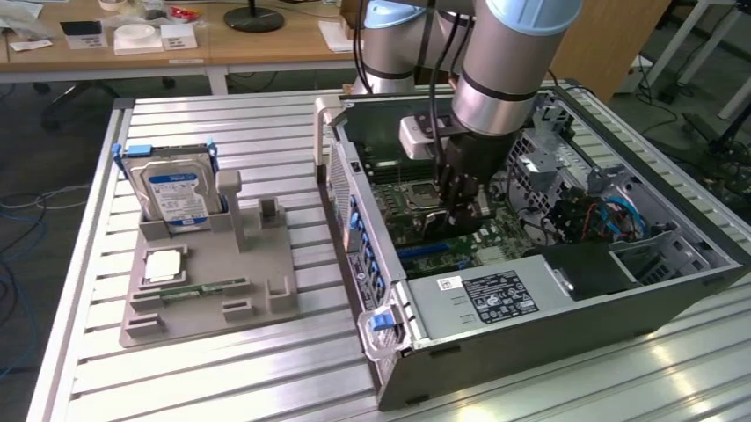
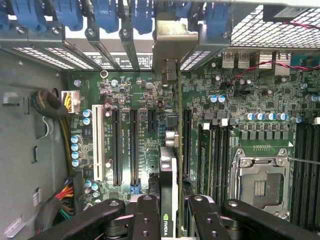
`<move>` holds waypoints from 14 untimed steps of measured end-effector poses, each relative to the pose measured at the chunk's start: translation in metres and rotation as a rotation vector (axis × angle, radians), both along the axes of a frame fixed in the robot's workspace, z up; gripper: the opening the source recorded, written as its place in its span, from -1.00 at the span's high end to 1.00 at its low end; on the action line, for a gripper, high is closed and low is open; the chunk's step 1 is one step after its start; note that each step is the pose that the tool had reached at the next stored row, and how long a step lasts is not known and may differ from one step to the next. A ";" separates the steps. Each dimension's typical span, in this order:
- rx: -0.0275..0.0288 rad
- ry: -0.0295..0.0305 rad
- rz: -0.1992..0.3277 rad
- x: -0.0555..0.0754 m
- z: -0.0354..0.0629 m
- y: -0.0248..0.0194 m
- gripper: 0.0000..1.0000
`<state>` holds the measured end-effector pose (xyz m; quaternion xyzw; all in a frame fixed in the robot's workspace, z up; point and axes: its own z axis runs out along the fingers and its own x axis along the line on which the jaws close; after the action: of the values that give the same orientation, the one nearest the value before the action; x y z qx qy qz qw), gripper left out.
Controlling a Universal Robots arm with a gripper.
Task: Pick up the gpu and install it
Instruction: 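Insert the gpu into the slot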
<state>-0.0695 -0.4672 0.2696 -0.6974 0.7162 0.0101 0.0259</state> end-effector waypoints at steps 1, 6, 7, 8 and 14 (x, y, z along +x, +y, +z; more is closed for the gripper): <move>0.0001 -0.0001 0.000 0.000 -0.0001 0.0000 0.47; 0.0000 0.0000 0.000 -0.001 -0.0002 0.0000 0.47; 0.0001 0.0000 0.000 -0.001 -0.0002 0.0000 0.47; 0.0001 0.0000 0.000 -0.001 -0.0003 0.0000 0.47; 0.0001 0.0000 0.000 -0.001 -0.0044 0.0000 0.47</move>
<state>-0.0709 -0.4673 0.2652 -0.6974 0.7161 0.0101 0.0259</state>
